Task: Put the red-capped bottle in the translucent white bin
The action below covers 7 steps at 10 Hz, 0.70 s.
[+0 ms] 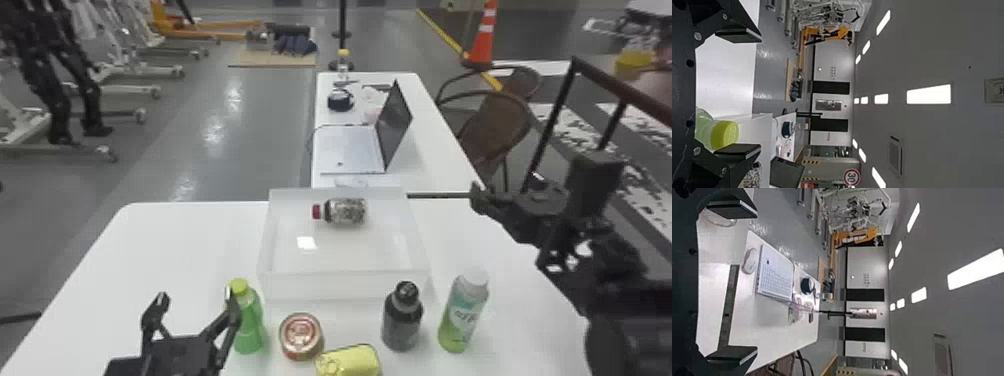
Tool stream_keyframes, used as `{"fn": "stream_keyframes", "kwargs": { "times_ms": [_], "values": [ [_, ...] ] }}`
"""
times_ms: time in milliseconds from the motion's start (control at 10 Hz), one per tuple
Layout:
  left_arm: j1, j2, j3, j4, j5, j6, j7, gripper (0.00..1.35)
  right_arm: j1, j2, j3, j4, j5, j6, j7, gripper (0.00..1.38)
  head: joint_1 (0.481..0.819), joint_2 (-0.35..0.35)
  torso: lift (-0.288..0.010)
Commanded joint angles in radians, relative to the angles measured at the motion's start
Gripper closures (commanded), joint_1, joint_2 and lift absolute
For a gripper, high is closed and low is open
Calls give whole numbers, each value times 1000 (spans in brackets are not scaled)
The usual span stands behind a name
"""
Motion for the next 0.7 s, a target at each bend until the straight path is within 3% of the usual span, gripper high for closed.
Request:
{"fn": "stream_keyframes", "kwargs": {
  "times_ms": [0, 200, 500, 600],
  "values": [
    [4, -6, 4, 1, -6, -8, 1, 298, 156, 20, -107, -79, 3, -98, 11, 87, 549, 0, -100],
    [6, -9, 9, 2, -12, -14, 2, 298, 324, 47, -176, -89, -10, -240, 65, 88, 549, 0, -100],
    [3, -11, 8, 10, -18, -30, 2, 300, 400, 77, -199, -21, -42, -378, 174, 93, 549, 0, -100],
    [1, -11, 8, 10, -22, -34, 2, 300, 425, 106, -196, -10, -26, -415, 189, 93, 549, 0, -100]
  ]
}}
